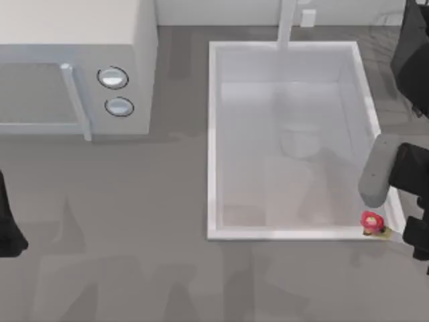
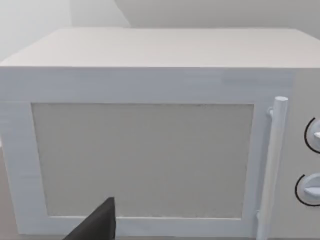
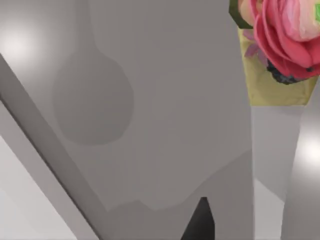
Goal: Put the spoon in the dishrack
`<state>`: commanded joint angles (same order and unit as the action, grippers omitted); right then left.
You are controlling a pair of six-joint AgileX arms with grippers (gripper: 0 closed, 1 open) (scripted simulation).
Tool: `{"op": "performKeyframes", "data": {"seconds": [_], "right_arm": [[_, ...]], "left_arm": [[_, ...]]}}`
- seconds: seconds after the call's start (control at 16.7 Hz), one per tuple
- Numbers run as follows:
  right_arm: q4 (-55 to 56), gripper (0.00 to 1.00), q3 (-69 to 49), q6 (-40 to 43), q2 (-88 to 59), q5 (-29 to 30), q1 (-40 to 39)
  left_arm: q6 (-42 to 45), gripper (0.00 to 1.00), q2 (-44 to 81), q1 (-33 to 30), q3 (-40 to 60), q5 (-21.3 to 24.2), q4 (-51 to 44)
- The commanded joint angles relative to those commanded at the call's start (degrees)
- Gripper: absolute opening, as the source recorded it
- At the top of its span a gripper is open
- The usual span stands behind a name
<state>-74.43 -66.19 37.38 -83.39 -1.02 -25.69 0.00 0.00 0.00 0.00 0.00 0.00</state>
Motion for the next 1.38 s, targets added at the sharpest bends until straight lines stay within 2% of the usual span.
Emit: {"op": "performKeyframes", "data": {"seconds": [0.3,0.78,1.08,1.38], "right_arm": [[-12.0,0.00,-10.8,-0.2,4.0,-0.1,0.5],[-10.7,0.00,-11.3,-1.3,4.9,-1.1,1.9],[3.4,0.00,-10.3,-8.3,8.9,-7.7,13.9],[28.2,0.00,-6.4,-19.4,14.4,-17.7,32.2]], "left_arm": [[0.0,1.00,0.0,0.0,0.0,0.0,0.0],[0.0,1.00,0.0,0.0,0.0,0.0,0.0],[0.0,1.00,0.0,0.0,0.0,0.0,0.0],[0.0,1.00,0.0,0.0,0.0,0.0,0.0]]}}
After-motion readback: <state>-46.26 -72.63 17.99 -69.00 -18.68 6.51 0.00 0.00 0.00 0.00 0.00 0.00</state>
